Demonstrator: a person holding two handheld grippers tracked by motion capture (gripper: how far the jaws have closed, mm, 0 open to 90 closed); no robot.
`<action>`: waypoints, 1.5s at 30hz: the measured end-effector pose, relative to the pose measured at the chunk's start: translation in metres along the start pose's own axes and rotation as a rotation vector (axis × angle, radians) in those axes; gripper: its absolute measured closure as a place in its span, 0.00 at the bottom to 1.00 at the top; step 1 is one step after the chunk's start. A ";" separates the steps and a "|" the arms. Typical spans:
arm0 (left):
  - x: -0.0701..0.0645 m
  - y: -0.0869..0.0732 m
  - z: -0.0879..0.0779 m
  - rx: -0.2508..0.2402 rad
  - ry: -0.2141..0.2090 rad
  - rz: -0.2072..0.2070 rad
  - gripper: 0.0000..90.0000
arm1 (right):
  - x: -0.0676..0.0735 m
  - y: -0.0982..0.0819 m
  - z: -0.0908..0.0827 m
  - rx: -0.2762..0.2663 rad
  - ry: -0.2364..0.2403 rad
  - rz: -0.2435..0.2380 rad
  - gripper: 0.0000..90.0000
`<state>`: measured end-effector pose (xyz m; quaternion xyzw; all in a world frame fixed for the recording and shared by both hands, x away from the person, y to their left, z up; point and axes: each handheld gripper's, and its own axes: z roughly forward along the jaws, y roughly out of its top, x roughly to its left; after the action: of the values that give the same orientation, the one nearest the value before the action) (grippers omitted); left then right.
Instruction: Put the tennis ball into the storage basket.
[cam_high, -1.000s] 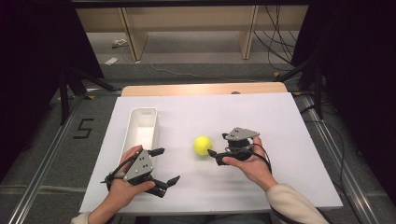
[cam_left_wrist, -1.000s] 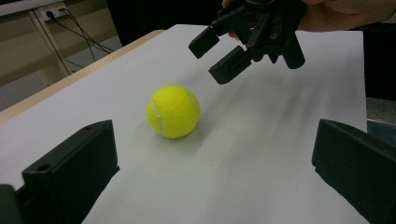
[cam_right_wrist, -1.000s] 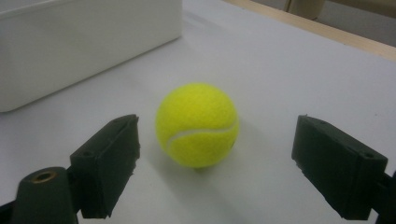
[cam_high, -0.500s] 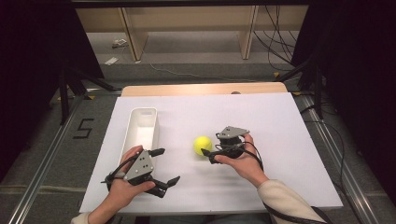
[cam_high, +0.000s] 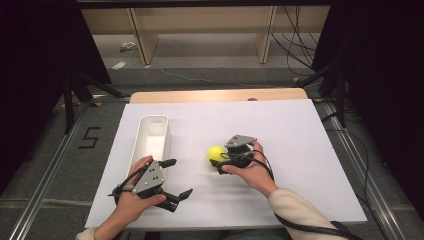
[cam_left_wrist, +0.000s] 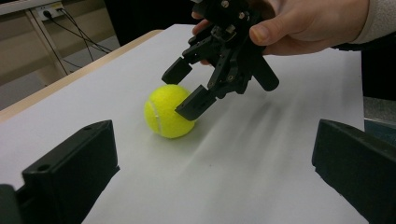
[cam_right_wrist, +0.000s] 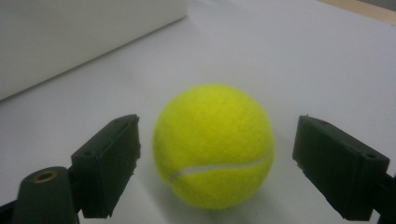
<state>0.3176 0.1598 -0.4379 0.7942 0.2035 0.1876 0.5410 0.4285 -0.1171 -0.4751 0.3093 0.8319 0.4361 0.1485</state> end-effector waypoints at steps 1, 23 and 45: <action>0.000 0.000 0.000 0.000 0.000 0.001 0.00 | 0.000 0.000 0.001 0.004 0.005 0.002 0.17; 0.000 0.000 0.000 -0.002 -0.005 0.003 0.00 | -0.002 -0.001 0.025 0.053 -0.001 -0.008 0.18; 0.000 0.001 -0.001 -0.006 -0.005 0.004 0.00 | 0.001 0.000 0.026 0.044 0.003 -0.003 0.29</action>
<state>0.3170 0.1602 -0.4368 0.7934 0.1999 0.1876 0.5434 0.4418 -0.1000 -0.4899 0.3107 0.8418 0.4181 0.1413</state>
